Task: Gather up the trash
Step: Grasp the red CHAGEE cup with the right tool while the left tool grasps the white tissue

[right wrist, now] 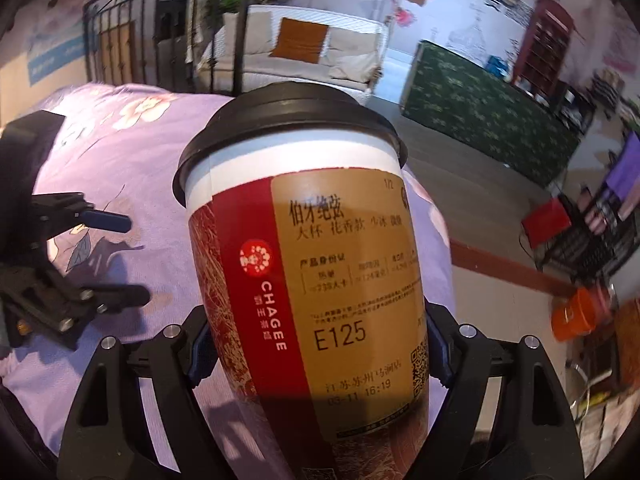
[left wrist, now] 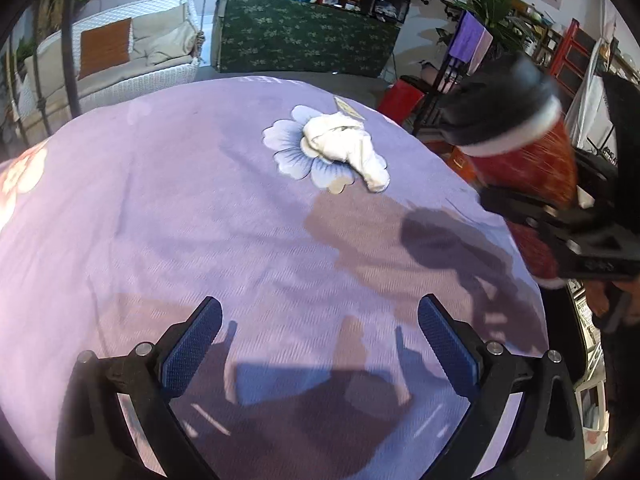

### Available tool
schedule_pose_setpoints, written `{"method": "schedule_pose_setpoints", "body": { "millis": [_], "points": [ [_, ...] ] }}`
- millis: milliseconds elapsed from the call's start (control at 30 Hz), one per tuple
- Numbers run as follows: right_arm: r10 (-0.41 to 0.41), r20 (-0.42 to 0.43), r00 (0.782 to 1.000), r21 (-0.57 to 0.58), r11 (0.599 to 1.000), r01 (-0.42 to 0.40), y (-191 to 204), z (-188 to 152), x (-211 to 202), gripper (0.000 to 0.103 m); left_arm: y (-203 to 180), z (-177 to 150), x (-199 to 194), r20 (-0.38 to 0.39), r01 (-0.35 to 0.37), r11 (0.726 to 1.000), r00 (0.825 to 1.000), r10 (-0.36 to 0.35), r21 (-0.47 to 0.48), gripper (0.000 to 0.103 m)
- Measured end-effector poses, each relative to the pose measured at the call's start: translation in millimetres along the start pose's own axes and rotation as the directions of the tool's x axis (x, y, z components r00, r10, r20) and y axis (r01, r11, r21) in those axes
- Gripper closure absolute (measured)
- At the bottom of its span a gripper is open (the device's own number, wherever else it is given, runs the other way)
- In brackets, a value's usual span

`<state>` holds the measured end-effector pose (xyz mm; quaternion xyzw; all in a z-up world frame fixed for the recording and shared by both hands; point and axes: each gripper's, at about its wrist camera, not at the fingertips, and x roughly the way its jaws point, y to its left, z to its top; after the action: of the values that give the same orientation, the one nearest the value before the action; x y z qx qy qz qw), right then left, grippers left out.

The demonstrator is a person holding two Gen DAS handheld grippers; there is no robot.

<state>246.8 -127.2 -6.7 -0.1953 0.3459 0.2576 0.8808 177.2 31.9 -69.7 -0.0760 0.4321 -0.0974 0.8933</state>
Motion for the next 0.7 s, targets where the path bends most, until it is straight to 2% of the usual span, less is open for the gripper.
{"method": "schedule_pose_setpoints", "body": {
  "millis": [167, 333, 433, 567, 633, 700],
  "points": [
    [-0.038, 0.025, 0.999, 0.062, 0.997, 0.036, -13.6, -18.2, -18.4, 0.023, -10.0, 30.1, 29.5, -0.012, 0.032, 0.999, 0.999, -0.032, 0.015, 0.008],
    [-0.054, 0.036, 0.998, 0.117, 0.992, 0.049, -20.3, -40.0, -33.6, 0.023, -23.8, 60.9, 64.9, -0.017, 0.027, 1.000, 0.999, -0.027, -0.006, 0.012],
    [-0.053, 0.045, 0.998, 0.145, 0.988, 0.046, -21.8, -49.6, -40.5, 0.023, -29.9, 81.1, 83.2, -0.011, -0.010, 1.000, 1.000, 0.010, 0.007, 0.016],
    [-0.056, 0.041, 0.998, 0.163, 0.985, 0.049, -24.5, -58.0, -41.5, 0.023, -38.8, 101.7, 109.1, -0.012, -0.112, 0.994, 0.994, 0.112, -0.020, 0.022],
    [-0.055, 0.041, 0.998, 0.179, 0.983, 0.047, -25.2, -61.5, -40.7, 0.023, -41.5, 105.1, 120.2, -0.037, -0.081, 0.995, 0.996, 0.079, -0.052, 0.024],
    [-0.050, 0.042, 0.998, 0.198, 0.979, 0.041, -26.7, -63.7, -41.6, 0.023, -48.8, 104.7, 127.7, -0.059, -0.100, 0.994, 0.994, 0.097, -0.044, 0.028]
  ]
}}
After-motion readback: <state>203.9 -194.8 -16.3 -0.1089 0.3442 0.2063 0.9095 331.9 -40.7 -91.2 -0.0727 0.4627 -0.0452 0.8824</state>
